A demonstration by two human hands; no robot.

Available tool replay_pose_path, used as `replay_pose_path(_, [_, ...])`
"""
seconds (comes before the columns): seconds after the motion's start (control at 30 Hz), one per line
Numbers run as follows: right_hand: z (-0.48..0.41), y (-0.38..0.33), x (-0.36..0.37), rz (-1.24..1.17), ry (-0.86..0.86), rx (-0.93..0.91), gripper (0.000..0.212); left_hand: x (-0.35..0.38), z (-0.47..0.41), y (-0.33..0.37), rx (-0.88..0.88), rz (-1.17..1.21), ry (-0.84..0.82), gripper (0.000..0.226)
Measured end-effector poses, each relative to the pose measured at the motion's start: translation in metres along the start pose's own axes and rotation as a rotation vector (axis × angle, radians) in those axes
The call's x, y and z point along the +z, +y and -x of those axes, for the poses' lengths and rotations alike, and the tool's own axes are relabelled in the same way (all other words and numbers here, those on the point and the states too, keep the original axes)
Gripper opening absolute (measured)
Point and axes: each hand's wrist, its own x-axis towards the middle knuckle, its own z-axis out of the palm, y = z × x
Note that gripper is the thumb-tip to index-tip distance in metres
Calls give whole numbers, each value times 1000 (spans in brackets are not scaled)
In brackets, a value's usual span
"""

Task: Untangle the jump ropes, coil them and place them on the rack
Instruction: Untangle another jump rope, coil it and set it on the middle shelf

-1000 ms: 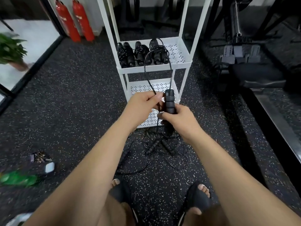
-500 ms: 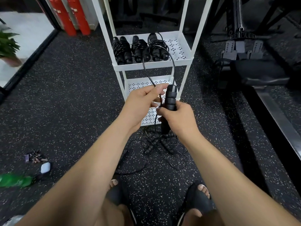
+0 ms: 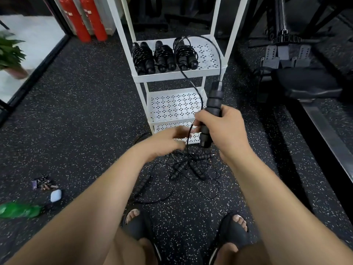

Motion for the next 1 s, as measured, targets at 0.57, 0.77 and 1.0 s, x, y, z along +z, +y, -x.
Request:
replay_pose_path(0.57, [28, -46, -27, -210, 18, -86, 15, 91, -45, -67, 98, -378, 218, 38])
replay_pose_path(0.77, [25, -49, -39, -296, 82, -108, 14, 87, -44, -76, 3, -313, 166, 19])
replay_pose_path(1.0, [14, -36, -54, -455, 167, -6, 15, 63, -36, -47, -13, -279, 234, 25])
